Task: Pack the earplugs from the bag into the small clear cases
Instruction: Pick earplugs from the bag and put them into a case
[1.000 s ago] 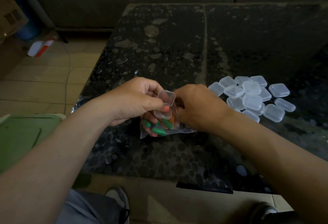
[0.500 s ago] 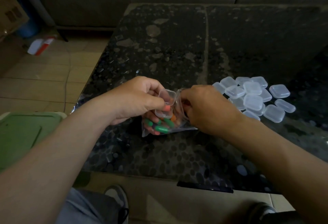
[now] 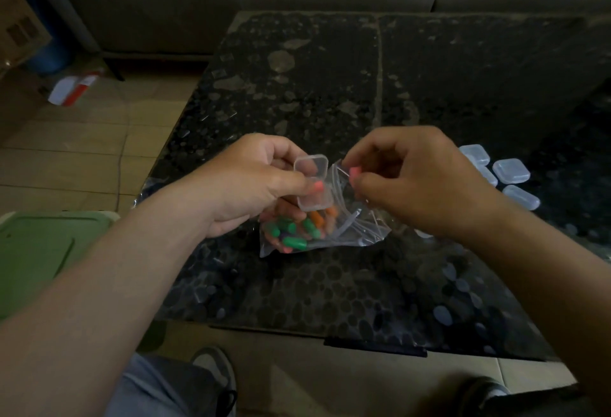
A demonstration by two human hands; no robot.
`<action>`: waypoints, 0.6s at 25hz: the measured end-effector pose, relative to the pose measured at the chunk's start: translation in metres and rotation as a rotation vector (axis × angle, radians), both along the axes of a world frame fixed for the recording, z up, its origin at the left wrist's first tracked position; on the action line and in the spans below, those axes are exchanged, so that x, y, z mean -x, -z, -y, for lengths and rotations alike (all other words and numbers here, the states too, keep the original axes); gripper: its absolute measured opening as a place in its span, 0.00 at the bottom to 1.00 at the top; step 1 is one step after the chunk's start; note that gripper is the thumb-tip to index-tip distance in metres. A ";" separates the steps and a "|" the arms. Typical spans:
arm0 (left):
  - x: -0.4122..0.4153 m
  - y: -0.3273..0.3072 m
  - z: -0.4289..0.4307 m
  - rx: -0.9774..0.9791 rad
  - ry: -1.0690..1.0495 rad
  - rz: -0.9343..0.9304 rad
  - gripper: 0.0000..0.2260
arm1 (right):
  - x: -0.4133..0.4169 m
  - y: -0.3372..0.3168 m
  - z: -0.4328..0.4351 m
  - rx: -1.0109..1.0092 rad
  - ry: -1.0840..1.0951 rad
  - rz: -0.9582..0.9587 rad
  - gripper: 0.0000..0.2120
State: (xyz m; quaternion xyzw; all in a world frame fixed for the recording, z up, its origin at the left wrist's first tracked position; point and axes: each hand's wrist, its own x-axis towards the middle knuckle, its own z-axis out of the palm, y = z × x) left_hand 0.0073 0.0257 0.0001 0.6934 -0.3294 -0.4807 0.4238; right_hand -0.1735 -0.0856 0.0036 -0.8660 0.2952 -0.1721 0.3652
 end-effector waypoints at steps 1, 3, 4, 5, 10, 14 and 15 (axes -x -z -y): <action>0.002 -0.001 0.000 0.015 -0.013 -0.029 0.10 | 0.000 -0.002 -0.001 -0.063 -0.007 0.044 0.06; 0.006 -0.002 0.001 0.039 -0.044 -0.075 0.11 | -0.001 -0.003 -0.003 -0.163 -0.026 0.135 0.08; 0.007 -0.002 0.001 0.046 -0.056 -0.090 0.12 | -0.002 -0.003 -0.004 -0.182 -0.034 0.169 0.09; 0.008 -0.002 0.001 0.051 -0.062 -0.101 0.12 | -0.002 -0.001 -0.005 -0.164 -0.049 0.187 0.08; 0.008 -0.005 0.001 0.042 -0.071 -0.210 0.10 | -0.003 0.010 -0.009 0.183 -0.178 0.189 0.10; 0.007 -0.008 0.001 0.048 -0.076 -0.272 0.09 | -0.005 0.015 -0.007 0.279 -0.214 0.220 0.11; 0.007 -0.008 0.001 0.051 -0.074 -0.284 0.10 | -0.004 0.014 -0.007 0.291 -0.208 0.213 0.13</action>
